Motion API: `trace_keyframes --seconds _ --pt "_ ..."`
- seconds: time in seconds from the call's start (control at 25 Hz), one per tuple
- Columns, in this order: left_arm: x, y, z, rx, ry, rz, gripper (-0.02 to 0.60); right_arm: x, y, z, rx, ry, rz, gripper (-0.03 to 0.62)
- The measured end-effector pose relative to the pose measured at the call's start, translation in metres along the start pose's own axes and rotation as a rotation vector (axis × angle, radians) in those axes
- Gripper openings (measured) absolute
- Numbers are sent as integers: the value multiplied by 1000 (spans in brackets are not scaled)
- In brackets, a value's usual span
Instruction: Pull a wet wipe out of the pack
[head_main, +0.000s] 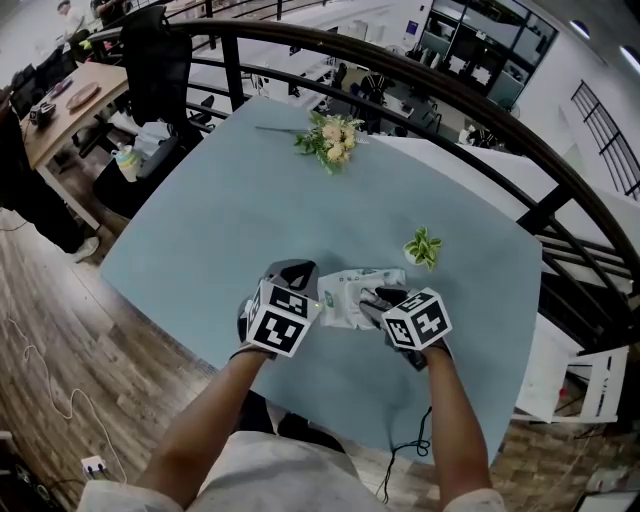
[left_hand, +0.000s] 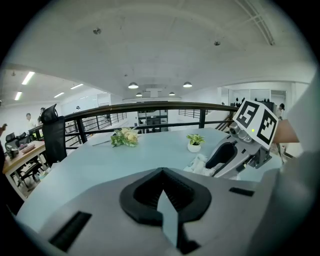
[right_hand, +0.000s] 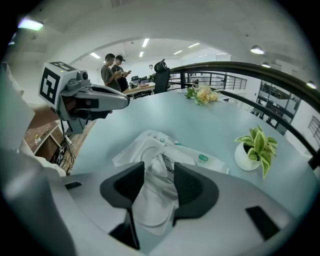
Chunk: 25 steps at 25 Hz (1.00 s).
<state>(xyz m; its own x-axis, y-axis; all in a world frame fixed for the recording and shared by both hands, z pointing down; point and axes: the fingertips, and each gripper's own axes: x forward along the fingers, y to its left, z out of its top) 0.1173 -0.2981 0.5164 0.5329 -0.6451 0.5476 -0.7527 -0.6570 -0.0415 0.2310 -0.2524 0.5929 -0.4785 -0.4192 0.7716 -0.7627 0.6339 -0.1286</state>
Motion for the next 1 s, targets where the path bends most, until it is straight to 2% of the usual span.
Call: trace_keyframes --seconds 0.6,0.72,0.8,1.0 --pt "2 1 -8 0 10 9 -8 4 4 -3 28 -9 45 111" --pt "1 0 -7 4 13 10 -8 3 2 -2 34 -15 33 84" --pt "1 0 -7 6 15 11 -8 2 -1 -2 36 -18 11 28" --pt "2 -1 -8 11 20 11 -8 2 -3 -4 41 -21 0 21"
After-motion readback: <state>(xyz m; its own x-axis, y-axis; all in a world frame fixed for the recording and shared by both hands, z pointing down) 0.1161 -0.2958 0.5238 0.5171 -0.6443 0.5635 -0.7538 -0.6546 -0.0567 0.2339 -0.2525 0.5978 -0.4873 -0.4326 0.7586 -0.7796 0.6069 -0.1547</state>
